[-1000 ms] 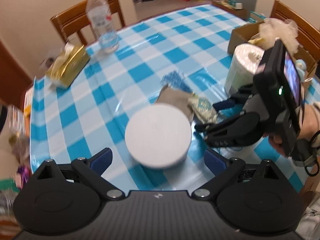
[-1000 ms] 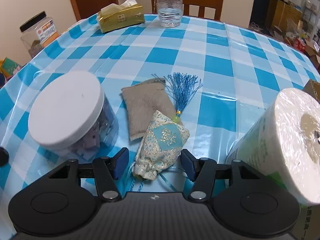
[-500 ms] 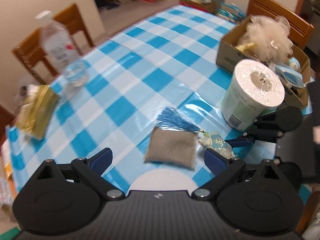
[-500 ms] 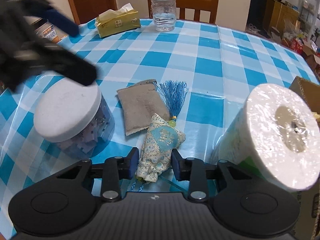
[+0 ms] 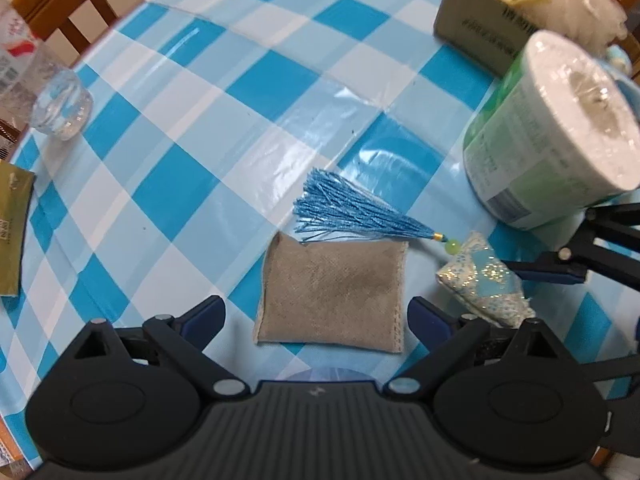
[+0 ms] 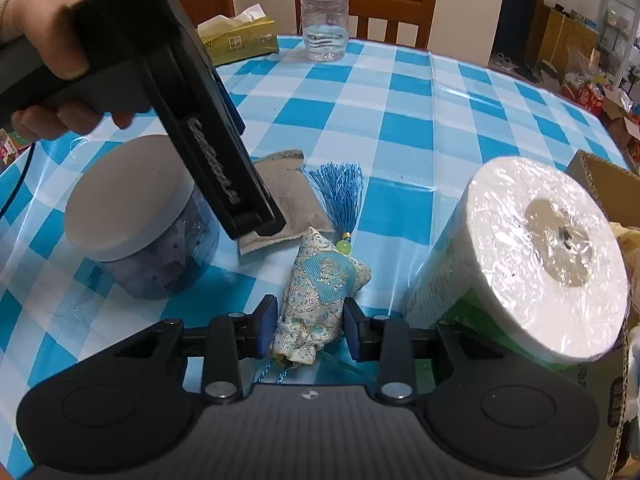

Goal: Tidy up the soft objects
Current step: 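Grasp the beige sachet with the left tool while the right tool grasps the floral pouch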

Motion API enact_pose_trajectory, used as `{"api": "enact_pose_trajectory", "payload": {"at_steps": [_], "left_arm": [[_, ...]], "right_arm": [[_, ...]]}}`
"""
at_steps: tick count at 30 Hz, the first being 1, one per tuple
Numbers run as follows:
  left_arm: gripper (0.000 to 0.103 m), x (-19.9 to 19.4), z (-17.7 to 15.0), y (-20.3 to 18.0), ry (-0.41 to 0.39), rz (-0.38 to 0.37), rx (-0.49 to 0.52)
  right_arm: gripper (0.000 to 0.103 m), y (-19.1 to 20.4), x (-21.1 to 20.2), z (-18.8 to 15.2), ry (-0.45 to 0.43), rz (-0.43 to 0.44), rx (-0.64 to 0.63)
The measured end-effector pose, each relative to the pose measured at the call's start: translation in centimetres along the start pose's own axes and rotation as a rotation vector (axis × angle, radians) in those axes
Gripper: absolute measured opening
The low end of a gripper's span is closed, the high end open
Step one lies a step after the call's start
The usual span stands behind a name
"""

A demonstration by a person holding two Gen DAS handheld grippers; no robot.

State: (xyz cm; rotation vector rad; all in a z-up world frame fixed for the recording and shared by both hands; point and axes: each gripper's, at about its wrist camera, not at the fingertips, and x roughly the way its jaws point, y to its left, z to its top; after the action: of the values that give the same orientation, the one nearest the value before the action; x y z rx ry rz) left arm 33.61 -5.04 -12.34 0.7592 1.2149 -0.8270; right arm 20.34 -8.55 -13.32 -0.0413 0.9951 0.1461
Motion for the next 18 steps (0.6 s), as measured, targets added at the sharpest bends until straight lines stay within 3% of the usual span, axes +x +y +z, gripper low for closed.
{"api": "enact_pose_trajectory", "payload": {"at_steps": [10,16,18], "left_arm": [[0.100,2.5,0.3,-0.4,0.035,-0.001,0.013],[0.071,1.9,0.3,0.0,0.002,-0.049,-0.006],[0.066,1.7,0.2,0.2,-0.004,-0.051,-0.011]], "right_arm": [[0.041,0.1,0.3,-0.1,0.016,0.006,-0.012],[0.043,0.2,0.4,0.0,0.020,0.005,-0.015],[0.044,0.2,0.5,0.0,0.021,0.004,-0.016]]}}
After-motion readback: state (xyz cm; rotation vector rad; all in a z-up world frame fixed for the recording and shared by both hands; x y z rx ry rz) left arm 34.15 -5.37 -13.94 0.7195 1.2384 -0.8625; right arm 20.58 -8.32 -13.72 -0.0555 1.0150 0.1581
